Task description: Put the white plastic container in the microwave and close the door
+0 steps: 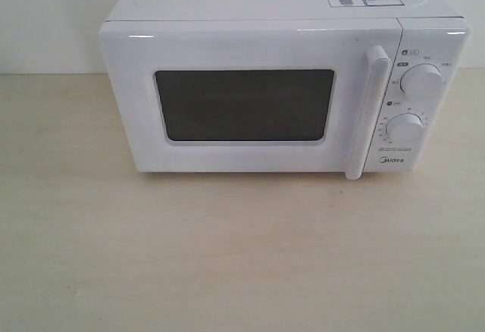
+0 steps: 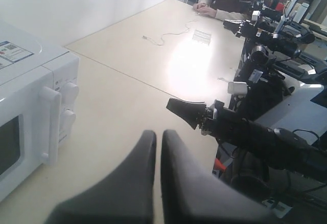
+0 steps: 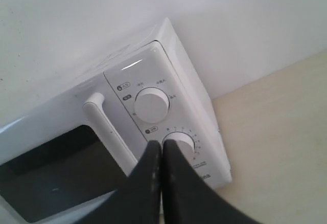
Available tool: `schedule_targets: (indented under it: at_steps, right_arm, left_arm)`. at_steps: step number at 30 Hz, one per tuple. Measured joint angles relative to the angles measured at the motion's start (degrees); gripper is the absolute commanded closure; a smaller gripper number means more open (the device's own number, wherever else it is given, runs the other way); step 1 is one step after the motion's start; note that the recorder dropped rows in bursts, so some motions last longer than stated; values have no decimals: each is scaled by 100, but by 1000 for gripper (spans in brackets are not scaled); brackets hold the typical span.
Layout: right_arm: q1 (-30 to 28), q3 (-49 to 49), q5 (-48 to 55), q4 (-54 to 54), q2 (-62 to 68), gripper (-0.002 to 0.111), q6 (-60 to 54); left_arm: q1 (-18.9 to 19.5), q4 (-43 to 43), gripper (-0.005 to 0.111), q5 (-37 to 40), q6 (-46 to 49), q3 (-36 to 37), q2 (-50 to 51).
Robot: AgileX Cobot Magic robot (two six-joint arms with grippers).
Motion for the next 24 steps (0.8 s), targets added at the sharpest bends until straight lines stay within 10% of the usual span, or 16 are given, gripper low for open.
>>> schedule_targets:
  at_steps: [24]
  right_arm:
    - [0,0,-69,-925,0,108,523]
  left_arm:
    - [0,0,102,-11,0,0,0]
